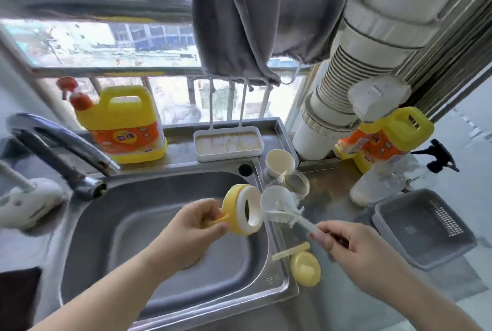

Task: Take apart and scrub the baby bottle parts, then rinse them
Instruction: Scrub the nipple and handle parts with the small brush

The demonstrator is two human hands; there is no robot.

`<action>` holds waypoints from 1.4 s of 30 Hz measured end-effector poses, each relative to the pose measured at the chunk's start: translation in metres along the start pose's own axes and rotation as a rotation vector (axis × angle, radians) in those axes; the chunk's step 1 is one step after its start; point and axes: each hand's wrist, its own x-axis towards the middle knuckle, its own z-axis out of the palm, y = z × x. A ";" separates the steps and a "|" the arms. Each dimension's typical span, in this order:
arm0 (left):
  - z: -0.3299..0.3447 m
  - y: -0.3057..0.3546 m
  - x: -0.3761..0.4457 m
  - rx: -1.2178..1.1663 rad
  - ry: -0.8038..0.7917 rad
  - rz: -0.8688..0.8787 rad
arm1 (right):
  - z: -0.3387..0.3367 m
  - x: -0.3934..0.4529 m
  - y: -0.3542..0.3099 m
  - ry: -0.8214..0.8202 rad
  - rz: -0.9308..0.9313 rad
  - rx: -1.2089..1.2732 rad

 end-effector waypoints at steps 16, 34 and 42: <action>-0.103 0.012 -0.073 -0.259 0.361 -0.008 | 0.077 0.080 -0.147 -0.106 -0.342 -0.183; -0.094 0.001 -0.061 0.181 0.333 0.092 | 0.071 0.081 -0.139 -0.070 -0.432 -0.317; -0.087 0.007 -0.056 0.006 0.263 0.097 | 0.062 0.078 -0.119 -0.033 -0.377 -0.253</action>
